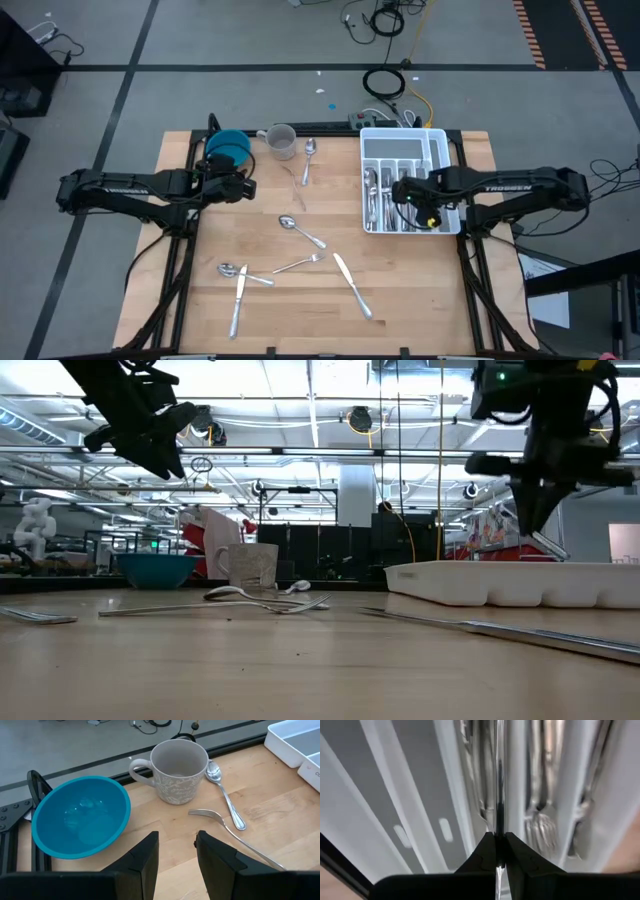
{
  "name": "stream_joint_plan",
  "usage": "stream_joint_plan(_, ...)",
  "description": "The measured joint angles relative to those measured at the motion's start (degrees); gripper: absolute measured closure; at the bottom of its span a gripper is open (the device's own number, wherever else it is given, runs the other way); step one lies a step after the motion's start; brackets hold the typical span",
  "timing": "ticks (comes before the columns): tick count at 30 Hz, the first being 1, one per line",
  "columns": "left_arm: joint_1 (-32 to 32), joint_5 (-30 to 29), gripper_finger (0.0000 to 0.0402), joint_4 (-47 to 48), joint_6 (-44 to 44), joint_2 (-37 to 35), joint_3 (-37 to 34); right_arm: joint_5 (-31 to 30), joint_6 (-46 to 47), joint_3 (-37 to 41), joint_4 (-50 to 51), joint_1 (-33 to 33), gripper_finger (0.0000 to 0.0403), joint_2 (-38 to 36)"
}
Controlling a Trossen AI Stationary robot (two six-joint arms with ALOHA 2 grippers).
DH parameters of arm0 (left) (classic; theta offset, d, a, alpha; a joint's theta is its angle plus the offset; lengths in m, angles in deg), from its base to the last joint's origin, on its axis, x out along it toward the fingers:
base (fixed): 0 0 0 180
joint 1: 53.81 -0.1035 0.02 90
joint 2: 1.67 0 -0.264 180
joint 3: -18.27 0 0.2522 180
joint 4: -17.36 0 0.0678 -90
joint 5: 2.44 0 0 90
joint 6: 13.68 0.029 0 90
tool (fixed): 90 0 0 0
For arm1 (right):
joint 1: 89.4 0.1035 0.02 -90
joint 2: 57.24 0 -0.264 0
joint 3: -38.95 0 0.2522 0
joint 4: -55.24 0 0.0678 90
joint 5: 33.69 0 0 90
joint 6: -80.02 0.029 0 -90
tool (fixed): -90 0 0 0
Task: Sort silverware
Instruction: Adjust the table knife in the silverware tray
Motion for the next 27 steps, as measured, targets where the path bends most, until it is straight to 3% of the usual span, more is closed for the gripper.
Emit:
stream_joint_plan(16,0.02,0.02,0.0265,0.58,0.50,0.01,0.02,2.90,-8.14,9.15,-12.64,-3.03,0.0402,-0.09)
stream_joint_plan(27,0.02,0.00,0.0265,0.61,0.46,0.01,0.04,7.09,-8.39,10.06,-13.77,-5.86,0.0402,0.17)
